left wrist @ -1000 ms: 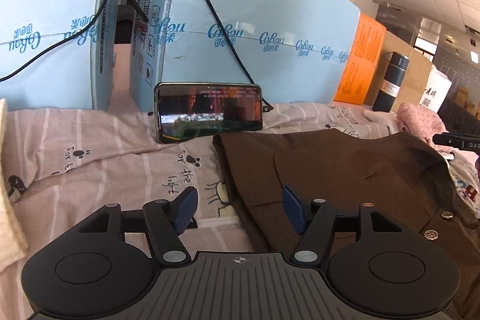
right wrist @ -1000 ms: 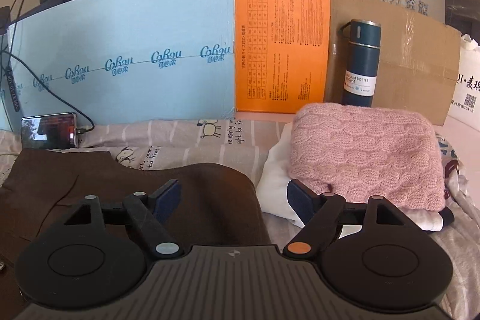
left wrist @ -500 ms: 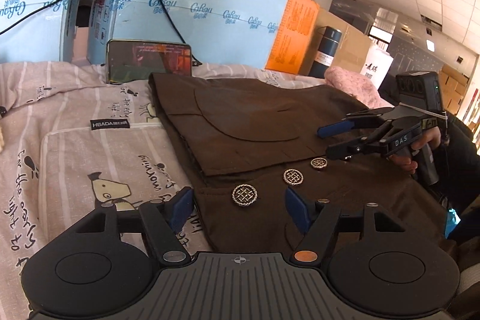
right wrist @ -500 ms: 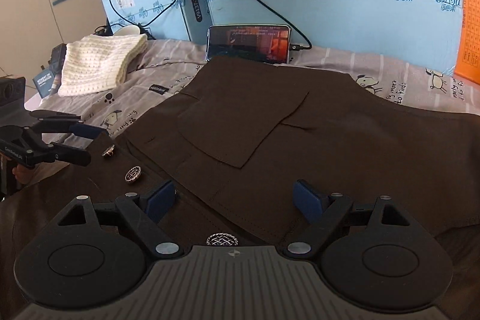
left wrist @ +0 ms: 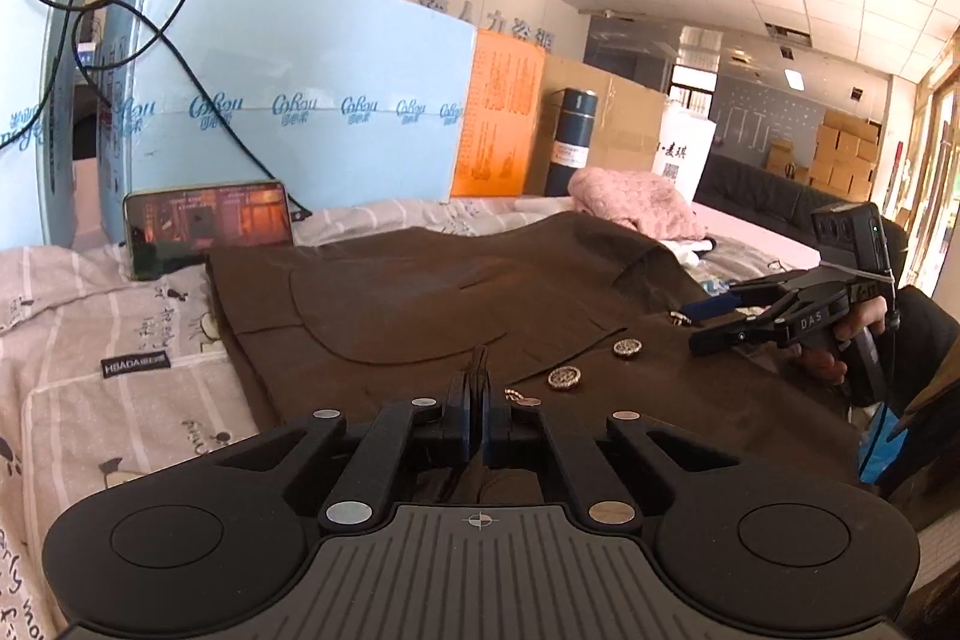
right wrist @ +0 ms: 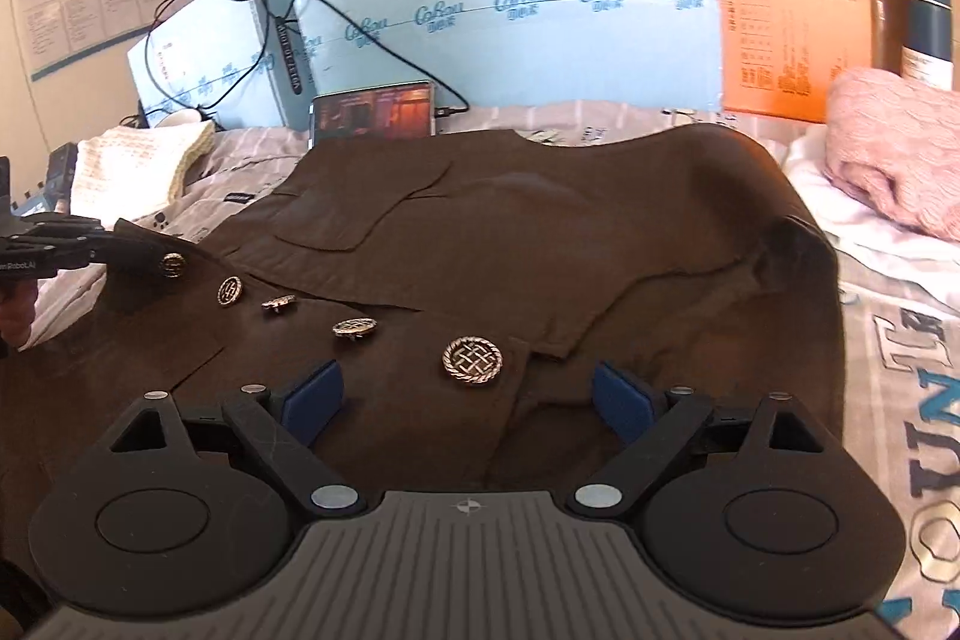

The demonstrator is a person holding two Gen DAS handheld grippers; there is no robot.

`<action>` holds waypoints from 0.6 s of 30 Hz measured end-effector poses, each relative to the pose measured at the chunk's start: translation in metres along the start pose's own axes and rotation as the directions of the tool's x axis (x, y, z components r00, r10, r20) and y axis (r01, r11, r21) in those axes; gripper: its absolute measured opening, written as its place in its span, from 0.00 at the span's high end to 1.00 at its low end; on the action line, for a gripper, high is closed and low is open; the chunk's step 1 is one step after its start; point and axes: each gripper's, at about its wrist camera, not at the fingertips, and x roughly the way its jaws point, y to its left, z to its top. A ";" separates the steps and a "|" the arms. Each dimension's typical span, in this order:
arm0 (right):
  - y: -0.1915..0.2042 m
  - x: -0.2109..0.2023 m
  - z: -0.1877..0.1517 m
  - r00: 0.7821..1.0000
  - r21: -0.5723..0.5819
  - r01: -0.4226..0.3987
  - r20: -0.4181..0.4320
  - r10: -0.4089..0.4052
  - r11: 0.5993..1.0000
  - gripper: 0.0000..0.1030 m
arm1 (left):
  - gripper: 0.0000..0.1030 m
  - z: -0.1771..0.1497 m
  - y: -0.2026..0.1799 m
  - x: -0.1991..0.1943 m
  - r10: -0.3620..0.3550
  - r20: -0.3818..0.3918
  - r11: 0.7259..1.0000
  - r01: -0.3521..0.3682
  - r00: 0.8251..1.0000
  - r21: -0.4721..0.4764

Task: Fold clothes

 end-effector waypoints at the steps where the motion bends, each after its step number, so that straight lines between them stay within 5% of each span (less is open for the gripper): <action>1: -0.004 -0.005 -0.002 1.000 0.011 0.018 0.016 -0.018 1.000 0.12 | 0.98 0.001 0.003 0.005 0.024 -0.017 1.000 -0.024 1.000 0.008; 4: -0.010 -0.013 0.003 0.997 0.021 0.052 0.057 -0.053 0.998 0.12 | 0.97 -0.001 0.012 0.021 0.115 -0.101 0.993 -0.111 0.988 0.043; 6: -0.014 -0.013 0.010 0.993 0.027 0.084 0.076 -0.086 0.996 0.12 | 0.87 -0.003 0.018 0.030 0.180 -0.157 0.983 -0.171 0.971 0.071; 9: -0.027 -0.005 0.025 0.984 0.080 0.149 0.085 -0.156 0.986 0.12 | 0.73 0.004 0.021 0.027 0.235 -0.105 0.970 -0.226 0.966 0.087; 11: -0.038 0.001 0.035 0.981 0.141 0.160 0.088 -0.174 0.977 0.13 | 0.55 0.010 0.021 0.026 0.252 -0.075 0.965 -0.245 0.965 0.089; 15: -0.050 -0.002 0.055 0.964 0.218 0.135 0.196 -0.179 0.967 0.16 | 0.54 0.019 0.025 0.037 0.261 -0.067 0.964 -0.257 0.963 0.066; 18: -0.060 -0.002 0.068 0.954 0.242 0.121 0.241 -0.180 0.963 0.29 | 0.54 0.020 0.032 0.051 0.264 -0.098 0.964 -0.261 0.959 0.048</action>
